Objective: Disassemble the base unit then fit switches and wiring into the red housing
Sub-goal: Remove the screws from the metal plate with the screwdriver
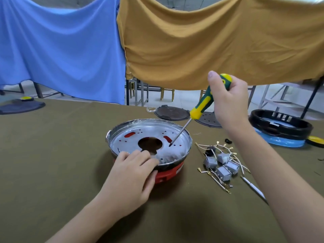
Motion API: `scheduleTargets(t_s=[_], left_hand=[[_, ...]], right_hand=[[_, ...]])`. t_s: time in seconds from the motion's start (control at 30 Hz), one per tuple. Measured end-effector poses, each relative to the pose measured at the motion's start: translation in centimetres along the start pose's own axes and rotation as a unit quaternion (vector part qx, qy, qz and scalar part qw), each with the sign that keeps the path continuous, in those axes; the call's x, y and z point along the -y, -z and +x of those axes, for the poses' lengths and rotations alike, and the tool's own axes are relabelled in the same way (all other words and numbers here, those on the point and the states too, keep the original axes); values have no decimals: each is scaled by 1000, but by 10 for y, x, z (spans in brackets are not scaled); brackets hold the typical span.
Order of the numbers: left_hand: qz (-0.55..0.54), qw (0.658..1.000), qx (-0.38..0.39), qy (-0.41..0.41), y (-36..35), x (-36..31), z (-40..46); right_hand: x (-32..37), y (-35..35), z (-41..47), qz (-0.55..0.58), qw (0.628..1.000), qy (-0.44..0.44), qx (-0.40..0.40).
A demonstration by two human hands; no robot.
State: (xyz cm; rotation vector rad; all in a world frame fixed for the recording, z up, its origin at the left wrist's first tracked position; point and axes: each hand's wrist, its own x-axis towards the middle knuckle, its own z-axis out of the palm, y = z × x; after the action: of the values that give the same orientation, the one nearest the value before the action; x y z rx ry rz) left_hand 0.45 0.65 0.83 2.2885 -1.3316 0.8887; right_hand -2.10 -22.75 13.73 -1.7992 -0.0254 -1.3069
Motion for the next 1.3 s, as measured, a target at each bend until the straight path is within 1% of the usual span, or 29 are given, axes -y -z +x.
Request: scheduleTargets(t_s=[0.13,0.23,0.27,0.37,0.53,0.67,0.77,0.93,1.3], left_hand=[[-38,997,-47,-47,-9,-18,8],[-85,993,-28,-82,-12,-26,8],[-91,992,-21,-83,-10,-23,6],[-64,995,-25,-77,-7,-16,2],[-73,994,-19,-78,-7,-17,1],[-78,994,-16,-75,-7,-17,1],[-80,994,-16,-72,-7,-18,0],[-83,994,-14,-69,-7,-16,0],[-95,993,-18,-71,-9,-15,0]], right_hand=[[-4,-3,7,-2,1000,-1,-18],[-5,-1,12,-19,999,-1,-27],[-5,0,13,-24,999,0,-27],[-4,3,17,-43,999,2,-21],[-3,6,17,-82,996,18,6],[-4,4,14,-80,996,14,30],[-4,4,14,-71,997,3,35],[-5,2,13,-84,995,7,47],[-9,0,12,-99,994,4,52]])
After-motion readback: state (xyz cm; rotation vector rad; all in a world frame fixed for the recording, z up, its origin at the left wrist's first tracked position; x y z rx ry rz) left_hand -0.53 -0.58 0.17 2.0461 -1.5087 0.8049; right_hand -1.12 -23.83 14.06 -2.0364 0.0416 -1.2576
